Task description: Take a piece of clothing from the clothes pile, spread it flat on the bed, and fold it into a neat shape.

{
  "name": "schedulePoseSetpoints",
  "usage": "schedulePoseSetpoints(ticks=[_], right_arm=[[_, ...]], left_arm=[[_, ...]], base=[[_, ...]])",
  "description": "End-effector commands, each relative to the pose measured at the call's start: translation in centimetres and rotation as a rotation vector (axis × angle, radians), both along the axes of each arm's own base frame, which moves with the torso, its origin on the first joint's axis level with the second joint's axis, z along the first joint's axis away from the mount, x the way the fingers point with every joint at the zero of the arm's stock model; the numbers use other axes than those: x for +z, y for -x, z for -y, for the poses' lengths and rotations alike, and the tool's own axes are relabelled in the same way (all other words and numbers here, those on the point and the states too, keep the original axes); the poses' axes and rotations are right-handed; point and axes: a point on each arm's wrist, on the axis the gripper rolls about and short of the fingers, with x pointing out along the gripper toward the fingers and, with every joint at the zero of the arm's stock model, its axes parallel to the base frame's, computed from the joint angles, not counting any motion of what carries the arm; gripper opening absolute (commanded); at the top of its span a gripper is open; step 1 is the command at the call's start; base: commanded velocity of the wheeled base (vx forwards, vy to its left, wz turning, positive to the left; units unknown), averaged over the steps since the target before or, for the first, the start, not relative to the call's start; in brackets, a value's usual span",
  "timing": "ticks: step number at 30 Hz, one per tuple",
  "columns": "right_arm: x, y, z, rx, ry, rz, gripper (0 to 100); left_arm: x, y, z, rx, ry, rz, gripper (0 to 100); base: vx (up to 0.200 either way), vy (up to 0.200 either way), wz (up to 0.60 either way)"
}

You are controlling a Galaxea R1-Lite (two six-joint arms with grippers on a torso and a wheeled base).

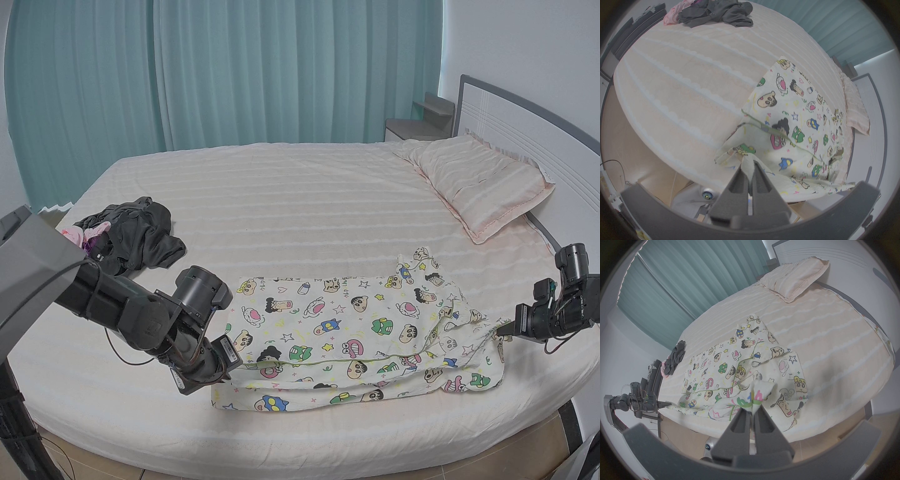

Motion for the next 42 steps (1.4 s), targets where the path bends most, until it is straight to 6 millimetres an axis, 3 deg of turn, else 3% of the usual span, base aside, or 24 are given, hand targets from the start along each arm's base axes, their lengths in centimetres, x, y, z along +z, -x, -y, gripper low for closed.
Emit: schedulePoseSetpoints(ticks=[1, 9, 18, 39, 40, 42], right_arm=[[-0.9, -1.7, 0.1, 0.004, -0.004, -0.025, 0], [-2.1, -3.9, -0.1, 0.017, -0.004, -0.034, 0], [-3.2, -6.3, 0.0, -0.038, -0.045, 0.009, 0], [-4.7, -8.0, 0.1, -0.132, -0.135, -0.032, 0], [-4.8, -8.0, 0.1, -0.139, -0.143, -0.037, 100], [-4.8, -8.0, 0.0, -0.152, -0.160, -0.049, 100]], left_arm=[[-1.6, -2.1, 0.0, 0.046, -0.004, -0.008, 0], [-3.3, -4.0, 0.3, 0.073, -0.001, -0.008, 0], [-3.6, -6.4, -0.1, 0.154, 0.027, 0.018, 0], [-4.9, -8.9, 0.5, 0.163, 0.028, 0.035, 0], [-5.0, -9.1, 0.5, 0.167, 0.021, 0.040, 100], [-5.6, -9.4, 0.6, 0.177, -0.002, 0.043, 100]], base=[[0.000, 0.000, 0.00], [0.000, 0.000, 0.00], [0.000, 0.000, 0.00], [0.000, 0.000, 0.00], [0.000, 0.000, 0.00], [0.000, 0.000, 0.00]])
